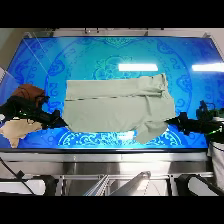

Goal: Fold the shirts.

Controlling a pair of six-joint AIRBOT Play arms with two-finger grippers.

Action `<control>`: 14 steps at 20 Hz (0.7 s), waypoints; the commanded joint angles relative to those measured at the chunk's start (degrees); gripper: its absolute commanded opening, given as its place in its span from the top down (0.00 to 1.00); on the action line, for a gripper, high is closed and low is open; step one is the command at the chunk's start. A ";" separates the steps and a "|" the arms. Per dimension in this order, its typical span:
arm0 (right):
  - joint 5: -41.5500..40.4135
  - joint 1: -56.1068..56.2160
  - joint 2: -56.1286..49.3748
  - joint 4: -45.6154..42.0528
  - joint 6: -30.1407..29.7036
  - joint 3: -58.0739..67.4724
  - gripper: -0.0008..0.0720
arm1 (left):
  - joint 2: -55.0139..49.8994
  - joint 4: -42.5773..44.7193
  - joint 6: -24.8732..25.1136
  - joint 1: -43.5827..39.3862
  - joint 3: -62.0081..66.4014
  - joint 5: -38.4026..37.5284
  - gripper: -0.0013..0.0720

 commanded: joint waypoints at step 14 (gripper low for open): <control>14.49 -18.10 17.64 3.04 8.59 3.17 0.96 | 7.10 -1.53 -2.91 8.13 8.57 10.54 0.94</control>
